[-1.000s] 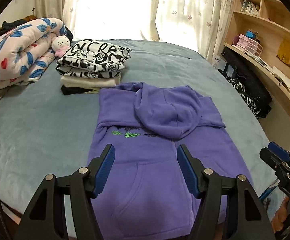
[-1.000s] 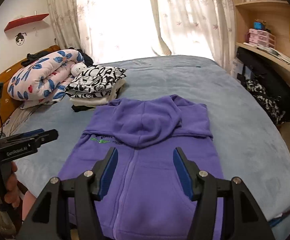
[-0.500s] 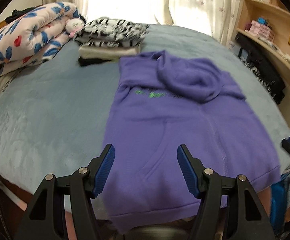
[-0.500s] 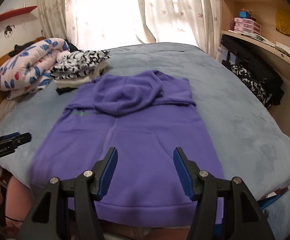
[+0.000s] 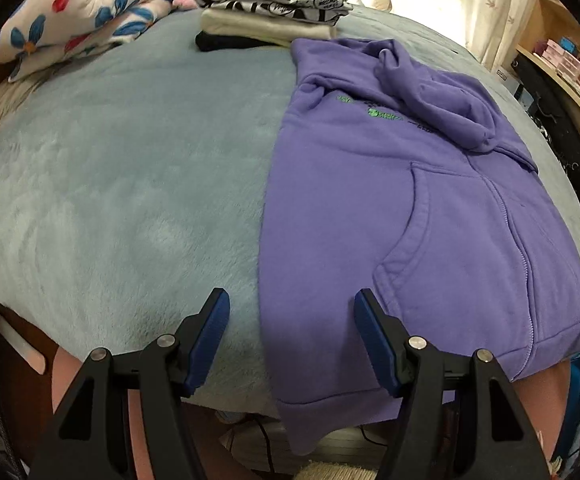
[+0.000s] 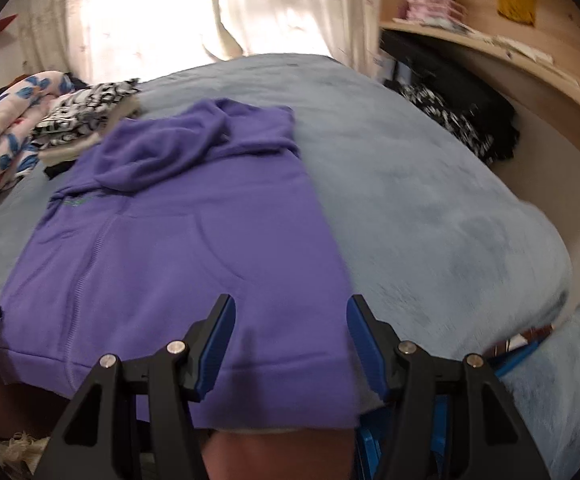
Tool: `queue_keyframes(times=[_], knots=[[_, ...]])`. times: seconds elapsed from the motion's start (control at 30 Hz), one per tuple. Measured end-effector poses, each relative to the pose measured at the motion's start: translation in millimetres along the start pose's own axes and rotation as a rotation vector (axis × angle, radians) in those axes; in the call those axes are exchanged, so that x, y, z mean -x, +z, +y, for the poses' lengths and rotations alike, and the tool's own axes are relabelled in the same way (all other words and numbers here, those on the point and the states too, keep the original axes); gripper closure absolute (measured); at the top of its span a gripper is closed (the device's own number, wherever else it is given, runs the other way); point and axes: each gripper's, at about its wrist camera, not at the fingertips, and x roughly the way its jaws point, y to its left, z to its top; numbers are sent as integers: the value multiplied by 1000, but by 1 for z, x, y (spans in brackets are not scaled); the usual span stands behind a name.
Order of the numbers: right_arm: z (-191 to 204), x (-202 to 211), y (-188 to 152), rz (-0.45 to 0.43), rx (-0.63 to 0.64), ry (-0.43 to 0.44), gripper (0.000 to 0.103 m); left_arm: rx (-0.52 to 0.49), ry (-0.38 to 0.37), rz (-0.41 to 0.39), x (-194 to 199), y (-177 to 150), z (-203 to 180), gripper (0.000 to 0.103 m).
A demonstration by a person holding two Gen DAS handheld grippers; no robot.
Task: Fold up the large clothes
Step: 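Grasp the ribbed hoodie hem with both tools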
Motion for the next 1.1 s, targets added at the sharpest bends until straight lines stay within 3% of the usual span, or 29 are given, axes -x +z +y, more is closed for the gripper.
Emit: queue_keyframes(times=[0.47,0.87,1.1], knots=[[-20,-22,-11,65,-53,13,45,-8,-45,29,-4,-21,-1,33],[-30,-19,-15,54,-46,73,45,52,-318,80,-8,-45,10,33],[-37,-15,-19,47,-37,121,45,77,-354,119,-21,-52,12,33]])
